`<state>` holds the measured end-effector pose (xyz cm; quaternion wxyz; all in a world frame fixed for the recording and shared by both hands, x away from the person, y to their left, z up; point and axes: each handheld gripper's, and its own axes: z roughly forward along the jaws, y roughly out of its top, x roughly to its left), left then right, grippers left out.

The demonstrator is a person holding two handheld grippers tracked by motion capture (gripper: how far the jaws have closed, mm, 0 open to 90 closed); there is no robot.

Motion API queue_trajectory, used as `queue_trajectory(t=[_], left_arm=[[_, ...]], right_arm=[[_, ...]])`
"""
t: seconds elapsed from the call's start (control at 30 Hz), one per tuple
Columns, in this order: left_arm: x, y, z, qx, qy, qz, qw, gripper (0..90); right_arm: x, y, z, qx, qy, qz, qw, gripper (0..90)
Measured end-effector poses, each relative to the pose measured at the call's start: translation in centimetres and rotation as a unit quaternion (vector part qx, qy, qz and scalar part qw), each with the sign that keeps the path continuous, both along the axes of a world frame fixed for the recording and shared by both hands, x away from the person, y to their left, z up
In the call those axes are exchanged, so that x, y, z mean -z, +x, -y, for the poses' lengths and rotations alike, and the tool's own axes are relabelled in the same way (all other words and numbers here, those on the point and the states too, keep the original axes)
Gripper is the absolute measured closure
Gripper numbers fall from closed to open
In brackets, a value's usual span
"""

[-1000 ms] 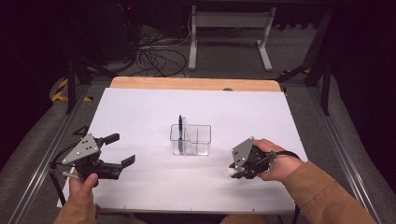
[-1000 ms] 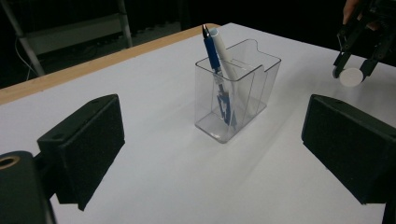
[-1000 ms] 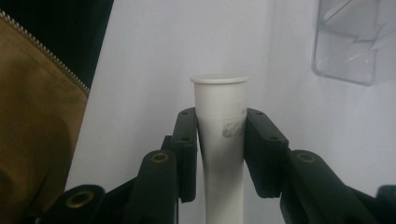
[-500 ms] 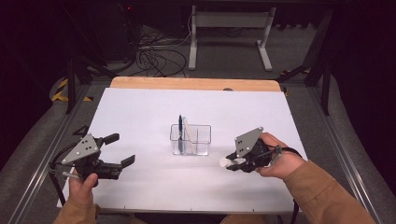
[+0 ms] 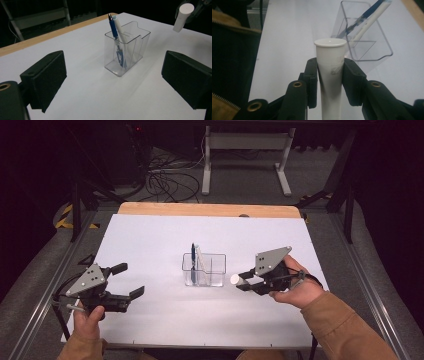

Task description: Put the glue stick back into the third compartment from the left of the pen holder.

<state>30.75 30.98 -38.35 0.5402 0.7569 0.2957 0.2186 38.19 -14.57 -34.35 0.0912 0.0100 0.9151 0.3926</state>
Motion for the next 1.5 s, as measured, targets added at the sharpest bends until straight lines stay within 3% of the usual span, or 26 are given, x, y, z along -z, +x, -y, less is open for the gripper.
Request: queue_trajectory(t=[0.13, 0.3, 0.53, 0.77, 1.03, 1.5], left_arm=[[0.0, 0.0, 0.0, -0.001, 0.000, 0.002, 1.0000, 6.8], [0.0, 0.0, 0.0, 0.000, 0.001, 0.000, 1.0000, 6.8], [0.0, 0.0, 0.0, 0.000, 0.000, 0.002, 1.0000, 6.8], [0.0, 0.0, 0.0, 0.000, 0.000, 0.002, 1.0000, 6.8], [0.0, 0.0, 0.0, 0.001, 0.000, 0.001, 1.0000, 6.8], [0.0, 0.0, -0.1, 0.000, 0.001, 0.001, 1.0000, 6.8]], right_arm=[[-0.5, 0.2, 0.0, 0.023, 0.039, 0.000, 0.9990, 67.4], [-0.9, 0.6, -0.1, 0.046, 0.068, 0.000, 0.9966, 67.3], [-1.3, 1.0, -0.5, 0.082, 0.108, -0.002, 0.9907, 67.3], [-1.4, 1.4, -0.9, 0.127, 0.140, -0.016, 0.9819, 67.2], [-1.4, 1.8, -1.6, 0.168, 0.163, -0.014, 0.9723, 67.2], [-0.4, 2.7, -3.2, 0.223, 0.212, -0.054, 0.9498, 67.2]])
